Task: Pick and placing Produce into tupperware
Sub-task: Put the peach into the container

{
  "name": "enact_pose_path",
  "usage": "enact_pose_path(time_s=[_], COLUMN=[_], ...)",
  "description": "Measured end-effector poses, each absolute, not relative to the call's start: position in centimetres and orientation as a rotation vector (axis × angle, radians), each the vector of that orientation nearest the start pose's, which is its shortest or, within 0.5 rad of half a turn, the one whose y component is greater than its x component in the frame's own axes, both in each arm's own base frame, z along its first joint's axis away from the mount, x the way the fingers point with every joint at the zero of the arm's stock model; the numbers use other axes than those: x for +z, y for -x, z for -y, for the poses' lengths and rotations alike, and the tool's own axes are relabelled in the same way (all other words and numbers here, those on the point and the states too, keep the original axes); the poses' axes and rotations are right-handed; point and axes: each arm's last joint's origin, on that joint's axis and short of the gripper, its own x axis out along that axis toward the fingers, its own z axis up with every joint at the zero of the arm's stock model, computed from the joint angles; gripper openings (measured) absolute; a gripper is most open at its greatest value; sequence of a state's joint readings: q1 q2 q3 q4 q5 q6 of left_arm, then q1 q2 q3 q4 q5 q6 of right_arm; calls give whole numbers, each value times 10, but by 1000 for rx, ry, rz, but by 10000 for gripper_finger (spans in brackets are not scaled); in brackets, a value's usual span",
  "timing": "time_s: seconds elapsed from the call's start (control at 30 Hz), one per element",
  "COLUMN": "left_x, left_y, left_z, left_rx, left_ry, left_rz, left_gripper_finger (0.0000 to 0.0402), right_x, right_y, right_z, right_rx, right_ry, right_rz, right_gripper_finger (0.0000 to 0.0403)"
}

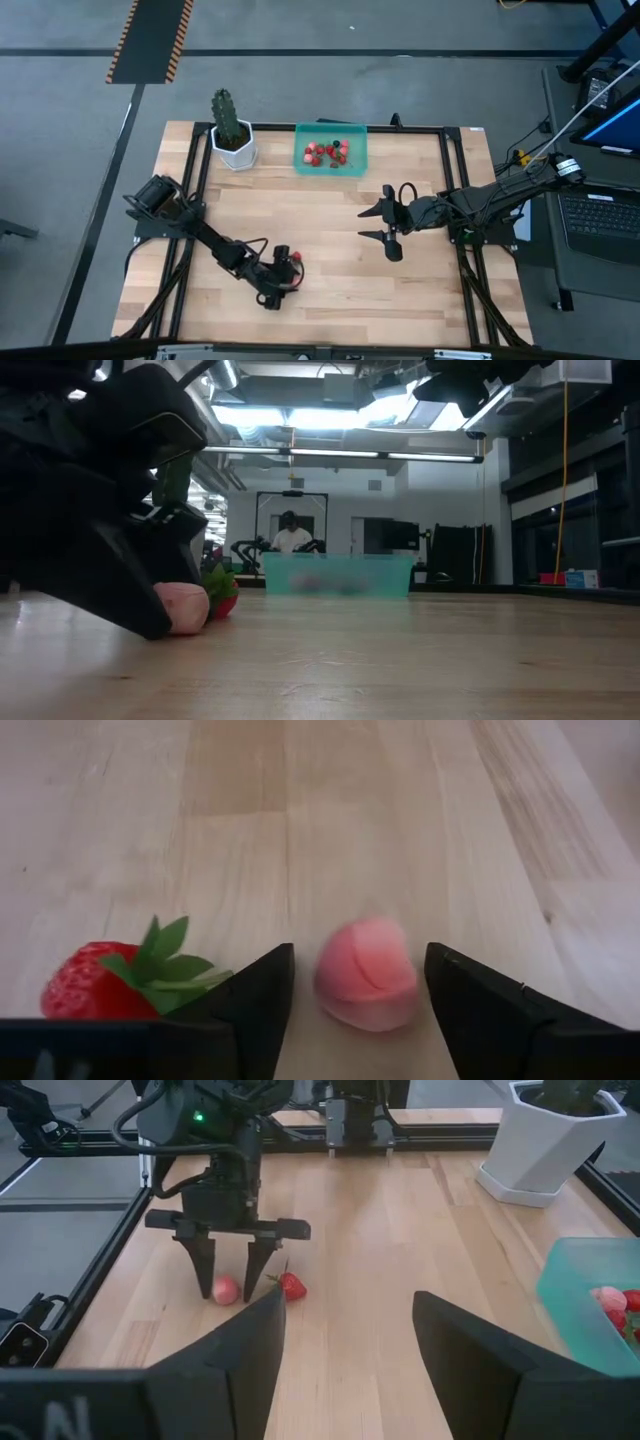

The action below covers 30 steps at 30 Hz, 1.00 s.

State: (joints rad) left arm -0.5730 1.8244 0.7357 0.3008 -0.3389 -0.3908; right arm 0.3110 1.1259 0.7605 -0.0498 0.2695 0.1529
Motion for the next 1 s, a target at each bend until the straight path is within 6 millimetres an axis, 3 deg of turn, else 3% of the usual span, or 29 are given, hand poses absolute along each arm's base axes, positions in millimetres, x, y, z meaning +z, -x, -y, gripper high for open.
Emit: enact_pose_path(time_s=[0.27, 0.67, 0.83, 1.0], left_x=[103, 105, 129, 176], left_y=[-278, -279, -281, -280], left_z=[160, 161, 159, 145], left_rx=[-61, -77, -96, -118], left_ry=[33, 52, 82, 48], left_rz=[-735, -713, -624, -476], left_gripper_finger=[183, 96, 96, 101], right_x=[272, 272, 272, 272], right_y=[-235, -235, -235, -235], right_z=[-67, -67, -67, -67], right_rx=[10, 10, 10, 9], right_ry=[-32, -32, -34, -36], right_rz=[-400, -400, -400, -400], right_gripper_finger=[222, 222, 222, 222])
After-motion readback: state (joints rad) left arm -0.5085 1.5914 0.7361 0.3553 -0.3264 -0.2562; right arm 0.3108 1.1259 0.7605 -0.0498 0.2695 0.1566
